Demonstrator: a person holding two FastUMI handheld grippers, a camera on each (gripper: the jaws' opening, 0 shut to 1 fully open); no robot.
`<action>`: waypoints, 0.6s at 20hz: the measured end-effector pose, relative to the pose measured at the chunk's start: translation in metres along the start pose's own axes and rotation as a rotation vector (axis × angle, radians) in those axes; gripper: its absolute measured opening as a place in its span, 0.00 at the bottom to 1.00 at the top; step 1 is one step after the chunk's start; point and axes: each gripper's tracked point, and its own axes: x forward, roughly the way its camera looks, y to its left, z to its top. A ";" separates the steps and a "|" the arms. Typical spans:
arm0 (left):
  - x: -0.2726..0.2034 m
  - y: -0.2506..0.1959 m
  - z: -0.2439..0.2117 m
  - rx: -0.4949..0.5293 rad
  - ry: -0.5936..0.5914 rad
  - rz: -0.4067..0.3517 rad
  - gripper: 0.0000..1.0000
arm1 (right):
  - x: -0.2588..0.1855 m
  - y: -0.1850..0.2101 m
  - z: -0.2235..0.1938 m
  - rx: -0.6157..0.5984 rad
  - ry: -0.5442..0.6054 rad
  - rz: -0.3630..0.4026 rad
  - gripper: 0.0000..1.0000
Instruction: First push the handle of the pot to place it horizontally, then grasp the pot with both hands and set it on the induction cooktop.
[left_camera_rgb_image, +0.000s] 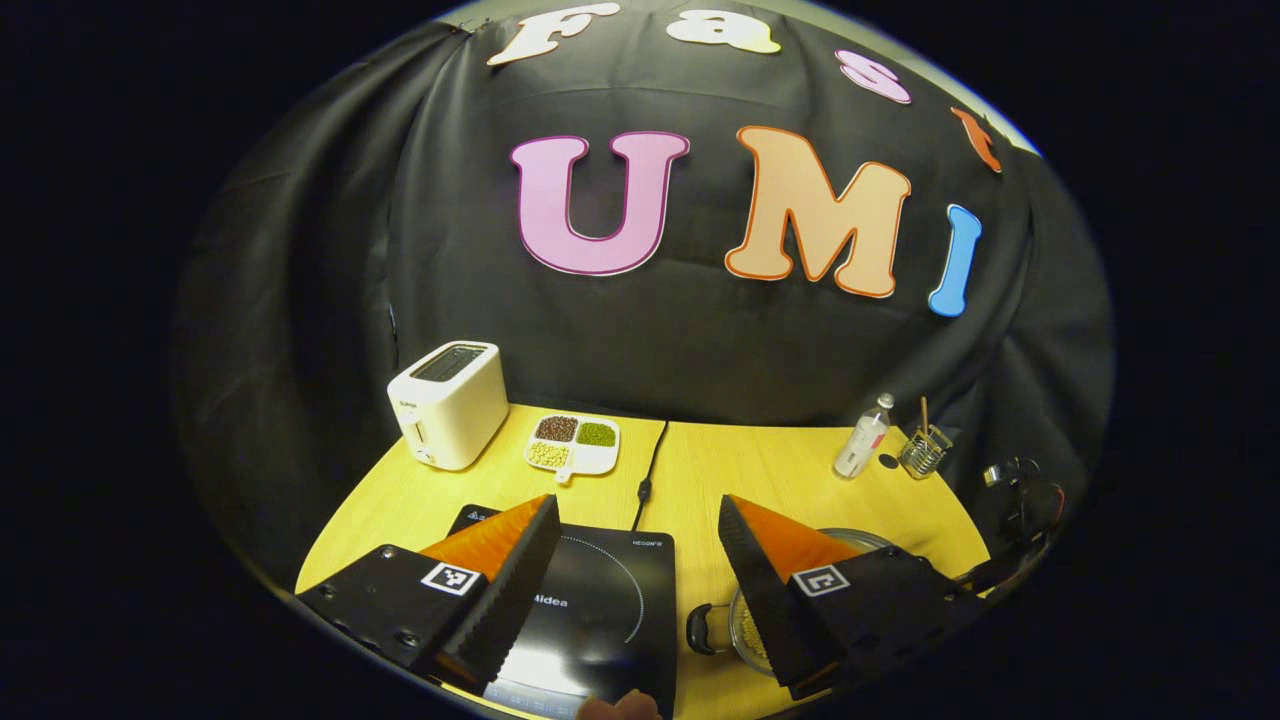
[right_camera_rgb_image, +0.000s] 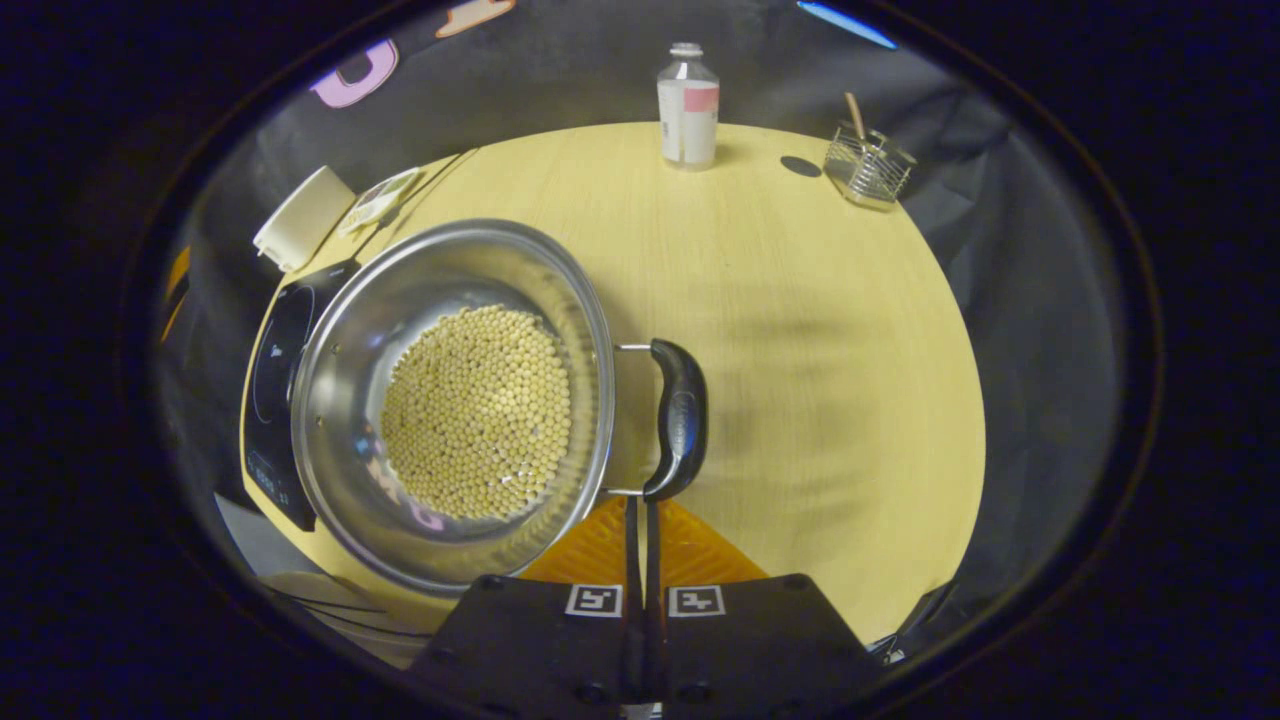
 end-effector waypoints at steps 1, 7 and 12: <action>0.000 -0.003 -0.004 -0.009 0.012 -0.009 0.98 | -0.002 -0.001 0.001 0.000 -0.011 -0.004 0.00; 0.001 -0.028 -0.060 -0.078 0.172 -0.060 0.98 | -0.028 -0.003 0.018 0.002 -0.148 -0.023 0.03; 0.007 -0.041 -0.109 -0.108 0.325 -0.089 0.99 | -0.039 -0.004 0.045 0.007 -0.242 -0.035 0.23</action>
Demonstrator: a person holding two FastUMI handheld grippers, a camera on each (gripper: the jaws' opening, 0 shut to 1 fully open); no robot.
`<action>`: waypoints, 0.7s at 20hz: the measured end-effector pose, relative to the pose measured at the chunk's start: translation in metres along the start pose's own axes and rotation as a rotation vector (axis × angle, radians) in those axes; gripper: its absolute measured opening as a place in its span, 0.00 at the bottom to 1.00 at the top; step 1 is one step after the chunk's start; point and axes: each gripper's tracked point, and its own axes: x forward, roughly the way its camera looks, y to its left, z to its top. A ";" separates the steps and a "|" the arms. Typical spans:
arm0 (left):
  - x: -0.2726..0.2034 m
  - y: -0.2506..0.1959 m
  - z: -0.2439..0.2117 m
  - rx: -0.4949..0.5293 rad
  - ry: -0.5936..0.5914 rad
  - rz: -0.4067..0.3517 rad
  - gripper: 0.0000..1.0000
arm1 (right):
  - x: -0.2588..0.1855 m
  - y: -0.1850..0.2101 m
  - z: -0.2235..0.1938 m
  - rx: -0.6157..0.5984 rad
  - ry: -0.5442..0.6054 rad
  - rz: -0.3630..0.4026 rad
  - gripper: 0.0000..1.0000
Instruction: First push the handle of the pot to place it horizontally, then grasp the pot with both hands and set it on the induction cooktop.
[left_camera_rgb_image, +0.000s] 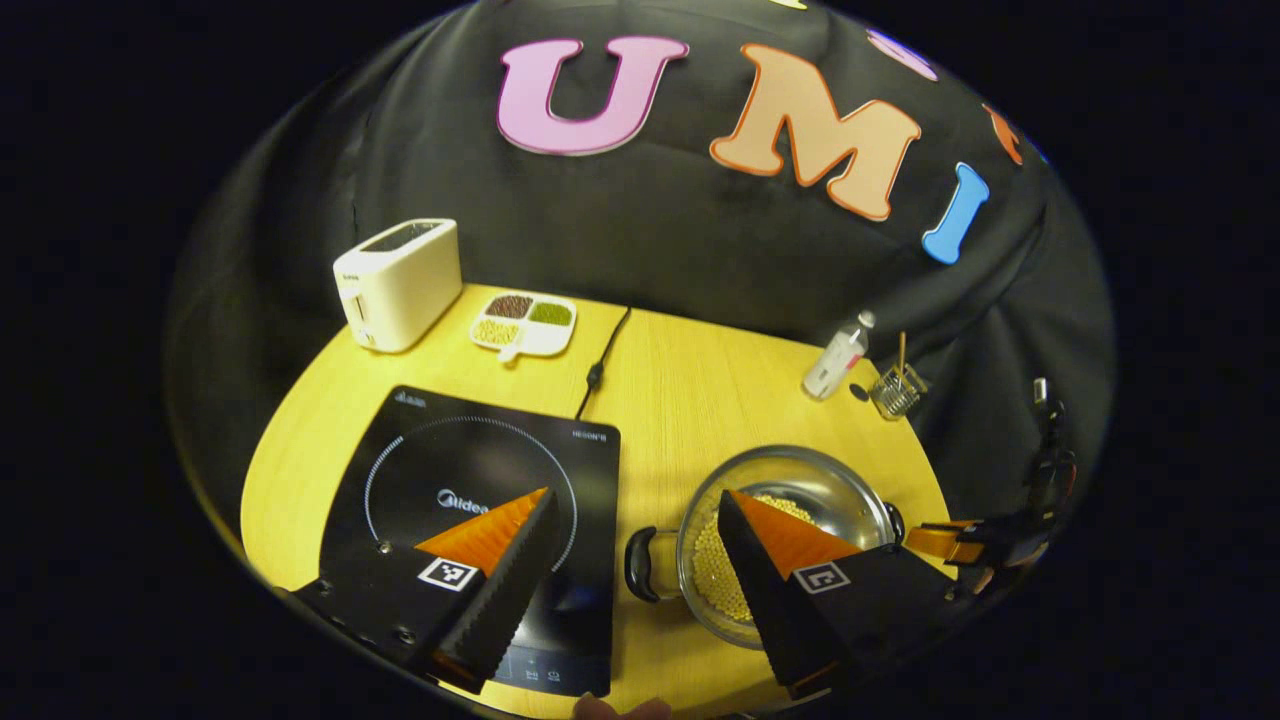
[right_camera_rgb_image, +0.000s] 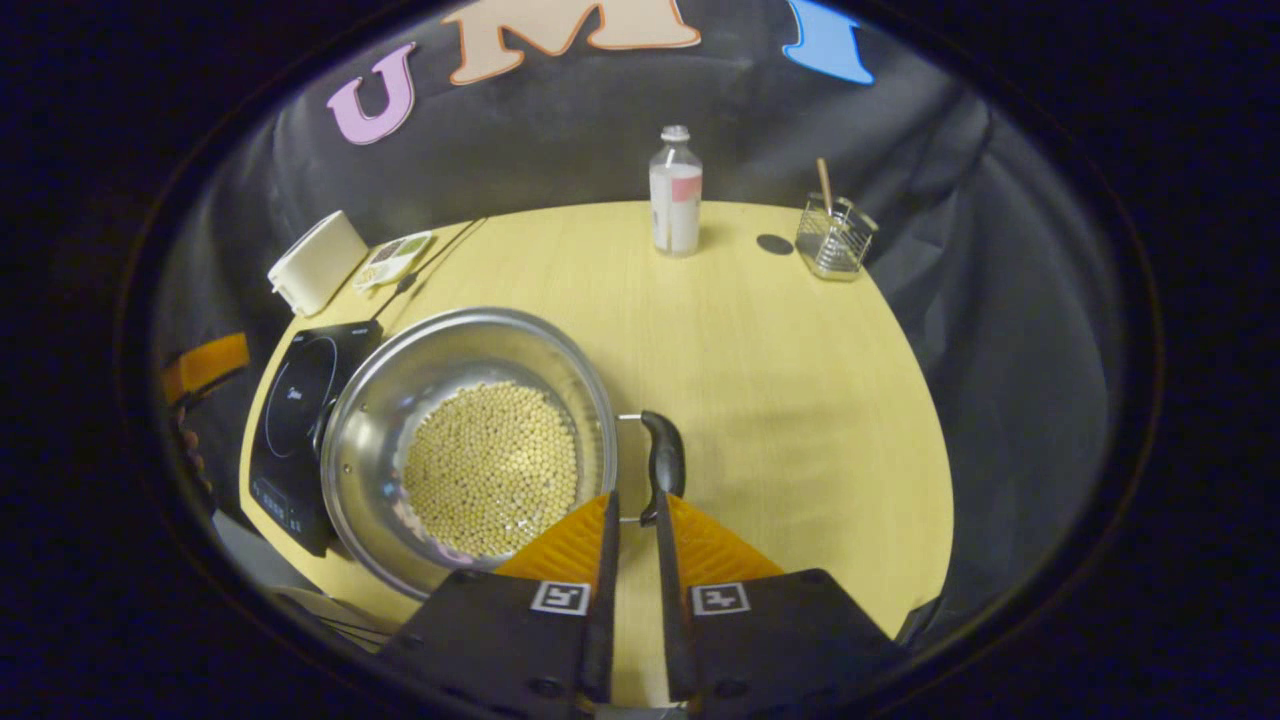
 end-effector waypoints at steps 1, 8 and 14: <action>0.005 0.001 -0.009 -0.007 0.027 -0.004 0.99 | 0.001 -0.001 0.004 0.000 -0.005 -0.012 0.33; 0.036 0.000 -0.052 -0.029 0.167 -0.030 0.99 | 0.021 0.004 0.002 -0.006 0.033 -0.032 0.72; 0.057 -0.002 -0.071 -0.018 0.220 -0.038 0.98 | 0.040 0.004 -0.002 -0.014 0.082 -0.041 0.76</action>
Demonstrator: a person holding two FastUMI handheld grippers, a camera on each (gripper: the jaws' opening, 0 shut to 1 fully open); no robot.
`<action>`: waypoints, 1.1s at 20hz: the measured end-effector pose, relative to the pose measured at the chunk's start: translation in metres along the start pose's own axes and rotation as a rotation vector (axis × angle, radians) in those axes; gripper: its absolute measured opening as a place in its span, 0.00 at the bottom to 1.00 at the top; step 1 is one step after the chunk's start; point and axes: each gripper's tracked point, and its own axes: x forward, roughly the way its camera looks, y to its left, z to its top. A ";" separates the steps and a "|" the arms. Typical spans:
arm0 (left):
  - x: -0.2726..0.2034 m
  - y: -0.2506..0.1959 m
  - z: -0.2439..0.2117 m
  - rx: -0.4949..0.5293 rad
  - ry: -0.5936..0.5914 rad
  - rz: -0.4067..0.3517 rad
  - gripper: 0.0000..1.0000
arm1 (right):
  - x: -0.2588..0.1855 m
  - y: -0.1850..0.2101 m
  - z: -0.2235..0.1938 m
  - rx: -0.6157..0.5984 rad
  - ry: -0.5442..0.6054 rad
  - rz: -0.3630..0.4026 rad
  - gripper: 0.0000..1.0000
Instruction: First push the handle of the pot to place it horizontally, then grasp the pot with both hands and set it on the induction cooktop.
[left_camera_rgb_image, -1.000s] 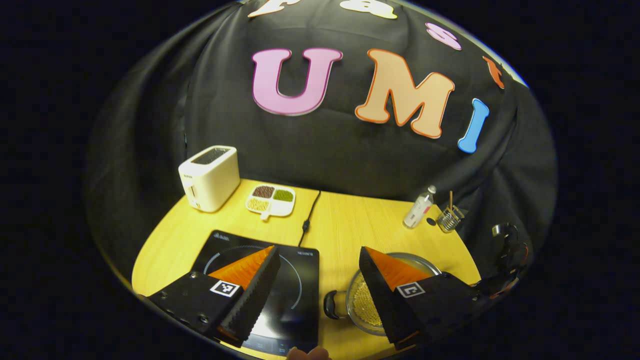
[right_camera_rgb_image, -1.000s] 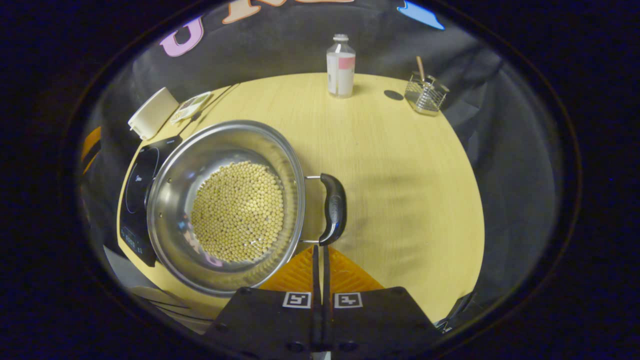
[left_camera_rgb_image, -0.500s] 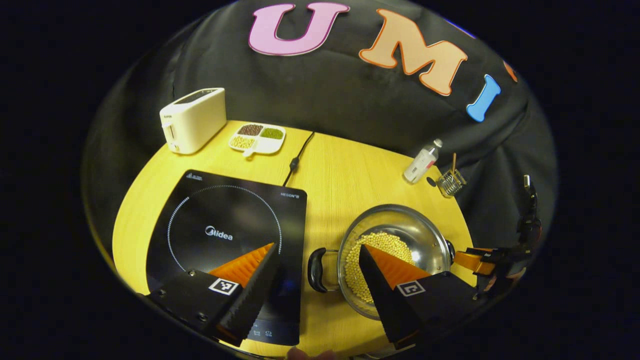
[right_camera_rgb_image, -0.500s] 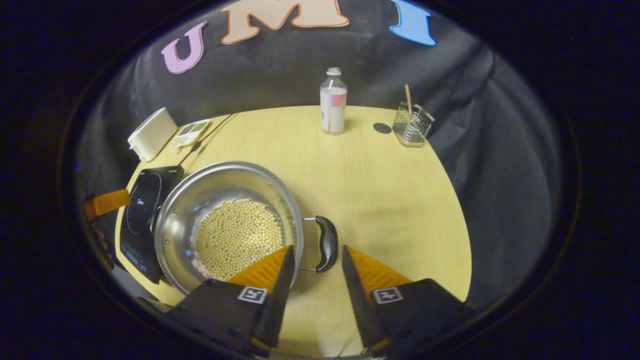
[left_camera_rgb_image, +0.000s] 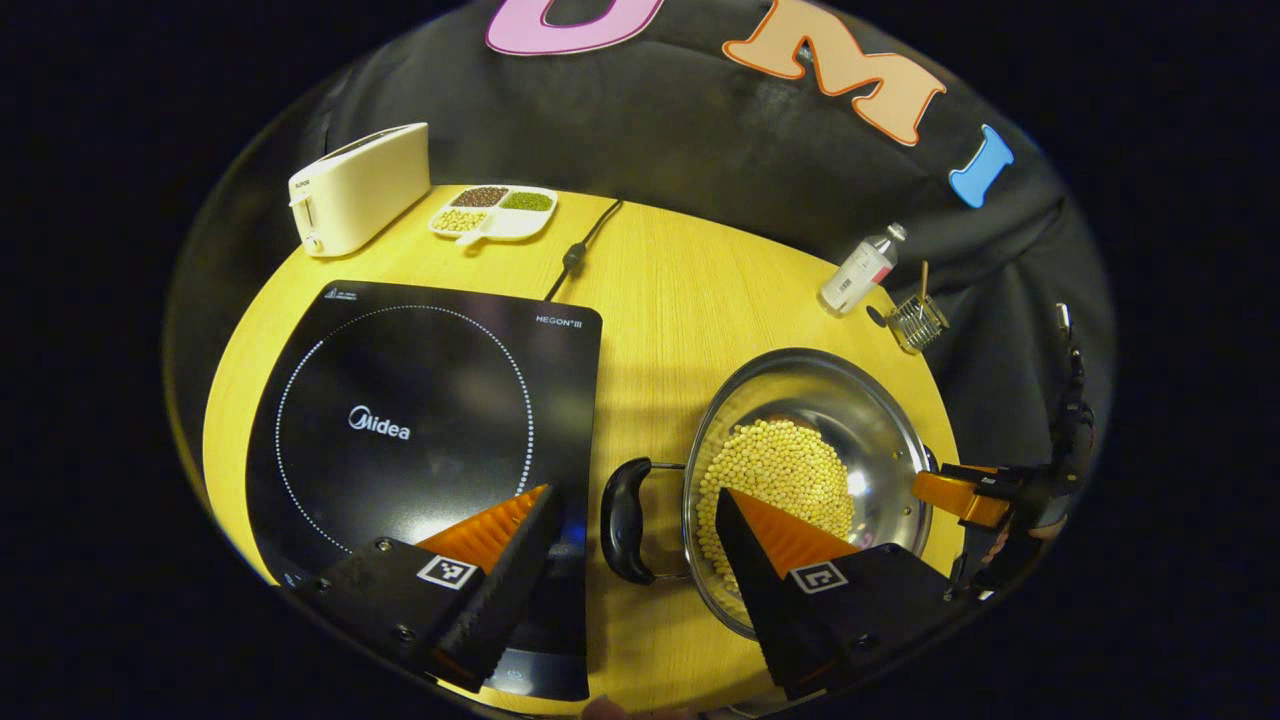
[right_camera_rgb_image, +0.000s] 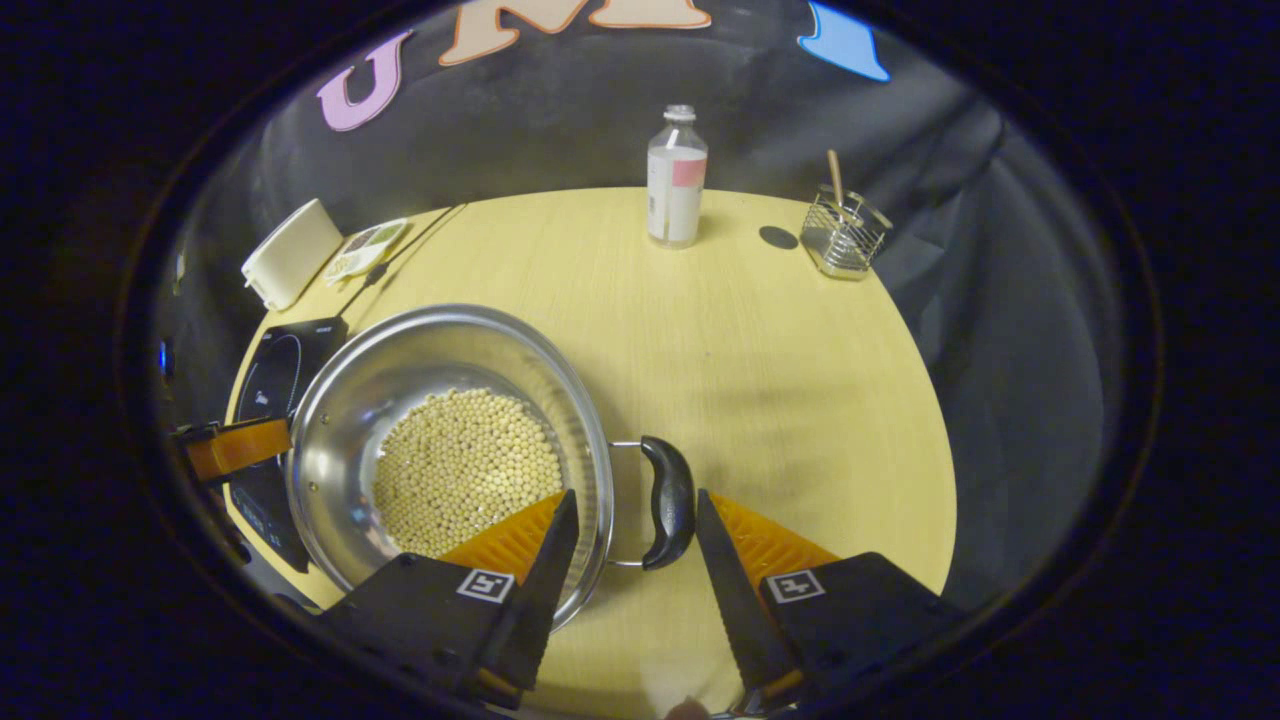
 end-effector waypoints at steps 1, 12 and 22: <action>0.004 -0.002 -0.001 0.002 0.005 -0.008 0.98 | 0.003 0.000 0.001 0.003 0.005 0.001 0.76; 0.032 -0.016 -0.005 0.065 0.068 0.021 0.87 | 0.020 -0.011 -0.005 0.012 0.043 0.002 0.79; 0.060 -0.014 -0.017 0.143 0.134 0.069 0.71 | 0.027 -0.018 -0.012 0.024 0.057 -0.001 0.73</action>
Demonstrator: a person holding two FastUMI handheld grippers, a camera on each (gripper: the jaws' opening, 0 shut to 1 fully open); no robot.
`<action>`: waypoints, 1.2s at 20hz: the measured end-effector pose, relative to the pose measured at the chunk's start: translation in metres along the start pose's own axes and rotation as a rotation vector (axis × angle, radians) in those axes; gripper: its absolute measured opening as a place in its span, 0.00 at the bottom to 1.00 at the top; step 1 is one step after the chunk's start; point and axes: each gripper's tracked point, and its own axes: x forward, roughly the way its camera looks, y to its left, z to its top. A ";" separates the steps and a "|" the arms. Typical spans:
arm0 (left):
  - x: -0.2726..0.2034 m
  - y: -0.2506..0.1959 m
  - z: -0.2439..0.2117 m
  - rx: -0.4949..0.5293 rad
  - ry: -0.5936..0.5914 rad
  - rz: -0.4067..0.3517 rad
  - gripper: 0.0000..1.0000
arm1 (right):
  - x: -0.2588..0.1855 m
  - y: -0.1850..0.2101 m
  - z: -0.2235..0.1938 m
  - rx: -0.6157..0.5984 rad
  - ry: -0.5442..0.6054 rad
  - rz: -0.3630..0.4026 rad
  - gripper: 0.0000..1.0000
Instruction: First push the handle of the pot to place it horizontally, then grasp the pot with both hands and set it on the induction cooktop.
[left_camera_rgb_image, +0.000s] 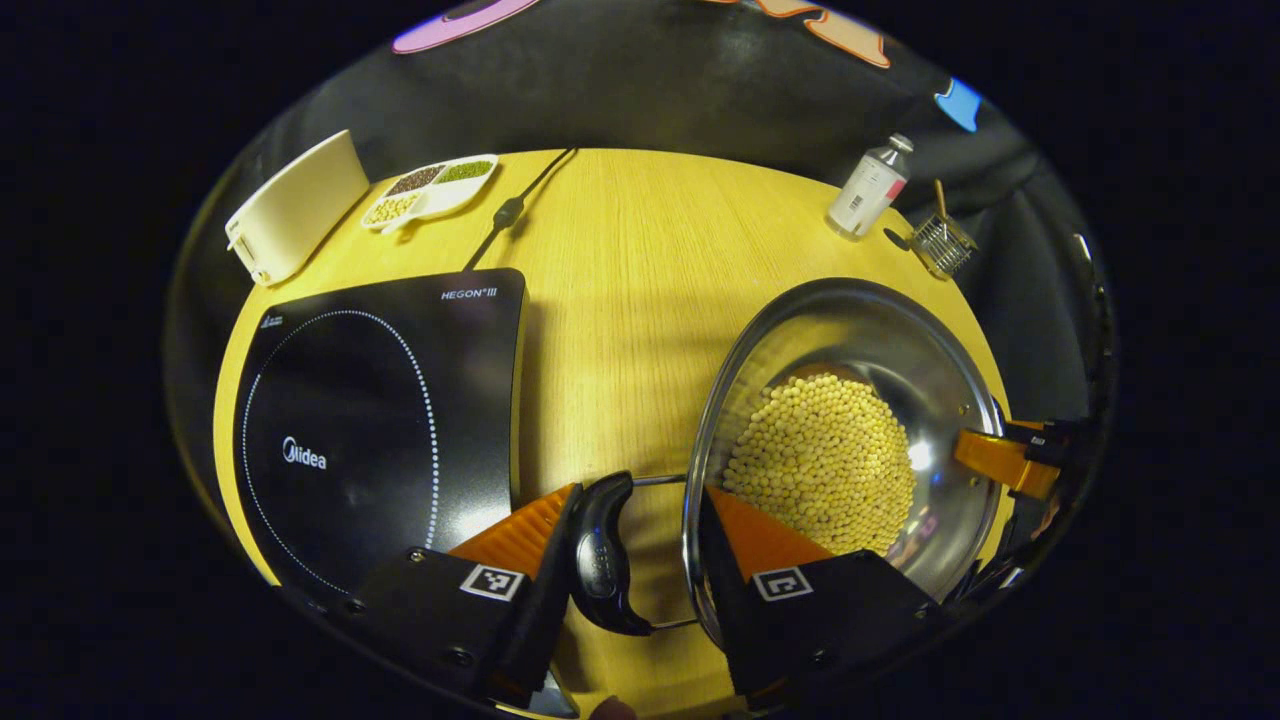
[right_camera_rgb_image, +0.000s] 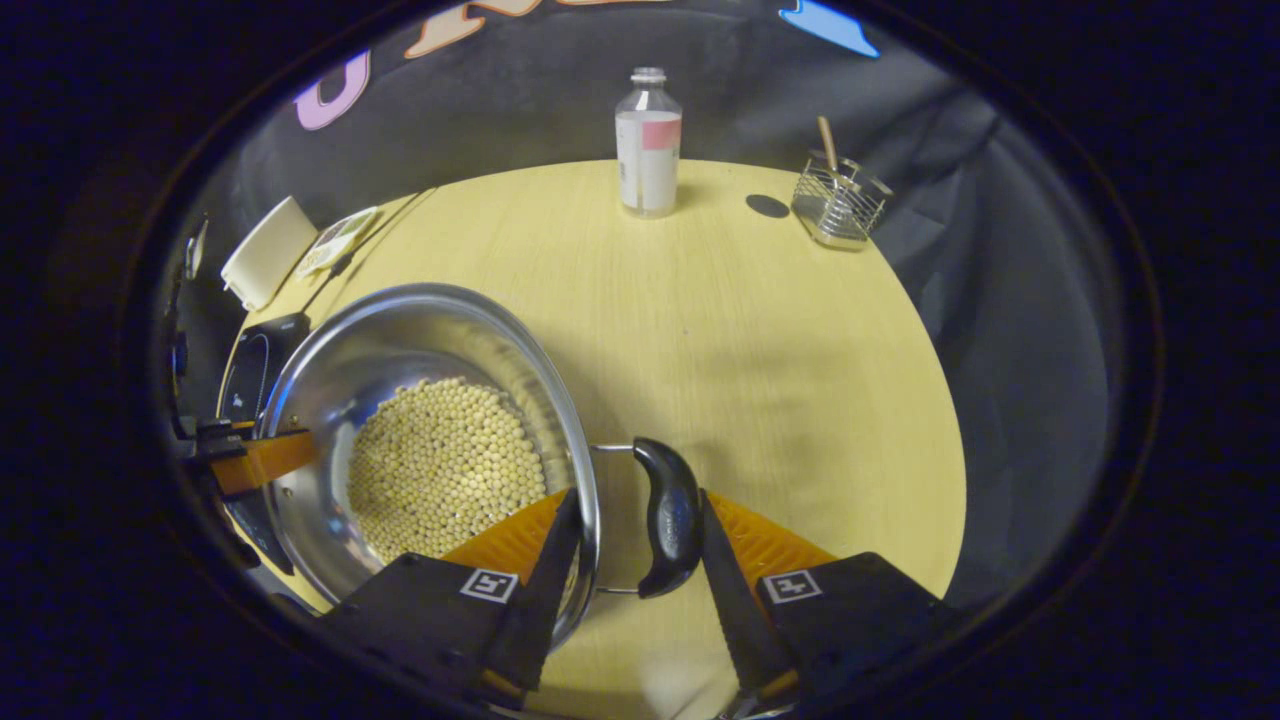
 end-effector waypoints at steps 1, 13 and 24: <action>-0.002 0.000 -0.001 0.002 0.012 -0.003 0.70 | -0.004 0.000 0.003 0.005 0.001 -0.003 0.67; -0.030 -0.007 -0.004 -0.025 0.019 -0.020 0.63 | -0.032 0.000 -0.001 0.028 -0.009 0.032 0.48; -0.103 0.032 0.000 -0.009 -0.041 0.076 0.61 | -0.074 0.049 0.004 0.046 -0.080 0.182 0.48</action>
